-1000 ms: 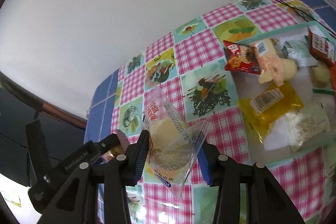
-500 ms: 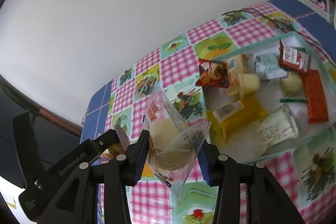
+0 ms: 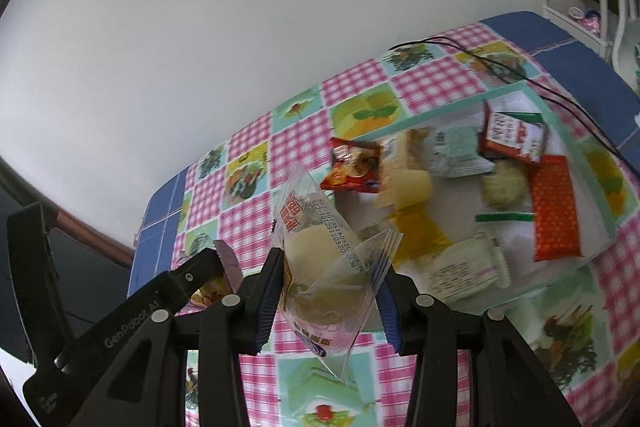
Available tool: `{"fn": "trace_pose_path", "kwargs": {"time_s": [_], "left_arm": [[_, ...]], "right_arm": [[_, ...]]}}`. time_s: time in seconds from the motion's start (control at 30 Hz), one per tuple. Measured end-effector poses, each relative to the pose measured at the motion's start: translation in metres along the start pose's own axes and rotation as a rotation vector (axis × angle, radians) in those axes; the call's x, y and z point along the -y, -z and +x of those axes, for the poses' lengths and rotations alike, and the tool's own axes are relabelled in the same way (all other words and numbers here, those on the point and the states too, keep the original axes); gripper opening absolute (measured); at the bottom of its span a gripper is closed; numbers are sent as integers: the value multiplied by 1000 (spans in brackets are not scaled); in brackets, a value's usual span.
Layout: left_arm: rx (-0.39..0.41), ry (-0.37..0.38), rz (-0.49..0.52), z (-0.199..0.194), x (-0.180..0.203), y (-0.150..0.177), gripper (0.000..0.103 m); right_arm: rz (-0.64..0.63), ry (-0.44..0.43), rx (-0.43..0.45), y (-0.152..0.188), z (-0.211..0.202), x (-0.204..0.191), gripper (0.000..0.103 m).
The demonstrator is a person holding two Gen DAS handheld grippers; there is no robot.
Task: Organize snacks
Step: 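Carry the pink roll packet and wrapped bun over the box lid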
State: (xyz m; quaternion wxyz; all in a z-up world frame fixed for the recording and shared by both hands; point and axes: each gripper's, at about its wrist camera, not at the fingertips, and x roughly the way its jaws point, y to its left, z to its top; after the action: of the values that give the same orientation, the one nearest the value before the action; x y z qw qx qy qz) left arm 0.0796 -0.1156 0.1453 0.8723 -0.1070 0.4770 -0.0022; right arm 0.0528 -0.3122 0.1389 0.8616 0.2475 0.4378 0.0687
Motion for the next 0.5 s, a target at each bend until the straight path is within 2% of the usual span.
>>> {"fn": "trace_pose_path", "kwargs": {"time_s": [0.5], "left_arm": [[-26,28,128,13,70,20,71]], "right_arm": [[137,75,31,-15,-20,81,47]]}}
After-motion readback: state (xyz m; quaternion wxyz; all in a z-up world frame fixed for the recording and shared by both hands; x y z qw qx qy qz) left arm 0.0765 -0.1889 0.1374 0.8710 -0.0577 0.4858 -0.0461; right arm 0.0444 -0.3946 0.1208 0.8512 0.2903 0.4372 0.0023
